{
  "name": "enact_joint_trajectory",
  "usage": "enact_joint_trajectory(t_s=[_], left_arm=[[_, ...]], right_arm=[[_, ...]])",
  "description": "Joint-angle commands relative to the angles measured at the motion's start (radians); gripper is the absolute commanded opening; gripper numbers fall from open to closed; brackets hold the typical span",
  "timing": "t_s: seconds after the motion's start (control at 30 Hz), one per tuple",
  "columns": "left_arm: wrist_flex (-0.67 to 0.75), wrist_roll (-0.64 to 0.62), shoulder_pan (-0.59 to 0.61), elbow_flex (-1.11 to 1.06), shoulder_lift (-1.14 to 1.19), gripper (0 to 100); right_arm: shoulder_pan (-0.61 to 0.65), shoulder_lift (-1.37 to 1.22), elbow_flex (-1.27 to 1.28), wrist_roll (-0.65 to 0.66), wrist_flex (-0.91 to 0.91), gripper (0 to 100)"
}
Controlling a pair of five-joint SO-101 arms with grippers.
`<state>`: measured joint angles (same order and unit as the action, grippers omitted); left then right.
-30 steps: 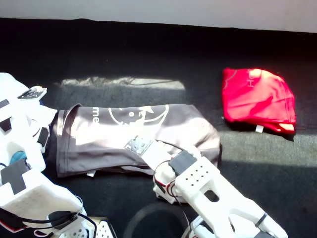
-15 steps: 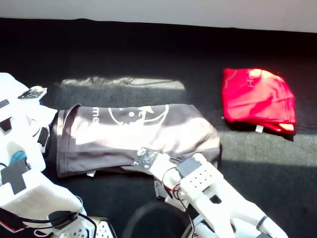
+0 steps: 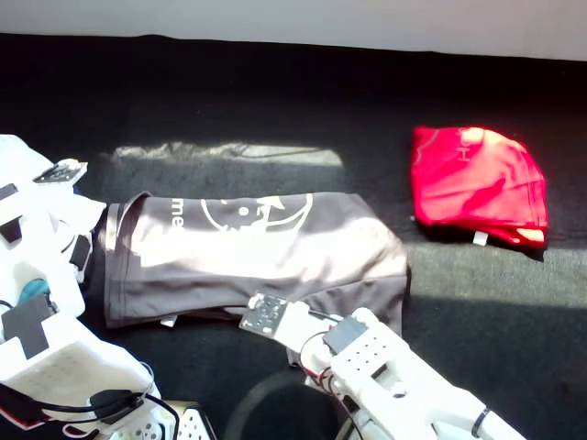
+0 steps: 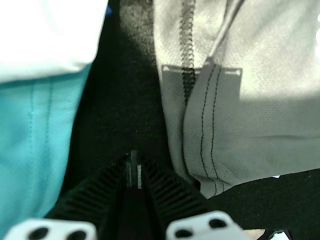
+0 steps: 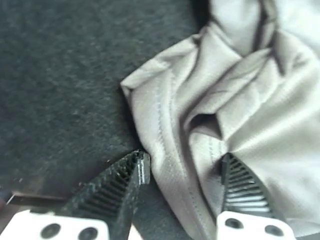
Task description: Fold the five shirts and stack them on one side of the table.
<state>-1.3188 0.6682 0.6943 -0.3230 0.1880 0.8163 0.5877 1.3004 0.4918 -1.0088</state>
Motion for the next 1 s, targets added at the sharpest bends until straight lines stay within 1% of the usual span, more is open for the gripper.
enact_joint_trajectory(t_s=[0.0,0.07,0.1,0.2,0.4,0.53,0.67,0.8,0.97], left_arm=[[-0.005,0.005,-0.013,0.031,-0.018,1],[-0.006,0.005,-0.013,0.031,-0.018,1],[-0.008,0.005,-0.012,0.031,-0.018,1],[-0.008,0.005,-0.008,0.031,-0.018,1],[-0.008,0.005,-0.010,0.031,-0.018,1],[-0.008,0.005,-0.012,0.031,-0.018,1],[-0.008,0.005,-0.012,0.031,-0.018,1],[-0.008,0.005,-0.008,0.031,-0.018,1],[-0.008,0.005,-0.013,0.030,-0.018,1]], right_arm=[[-0.031,-0.136,-0.030,0.015,0.028,9.0],[-0.047,-0.188,-0.079,0.015,0.007,1.5],[-0.058,-0.206,-0.102,0.014,-0.002,0.2],[-0.085,-0.199,-0.168,0.014,-0.056,0.5],[-0.116,-0.059,-0.308,0.015,-0.220,0.5],[-0.173,-0.035,-0.387,0.017,-0.257,0.6],[-0.263,-0.039,-0.460,0.130,-0.254,0.6],[-0.329,-0.133,-0.596,0.178,-0.254,0.6],[-0.335,-0.387,-0.820,0.184,-0.248,0.6]])
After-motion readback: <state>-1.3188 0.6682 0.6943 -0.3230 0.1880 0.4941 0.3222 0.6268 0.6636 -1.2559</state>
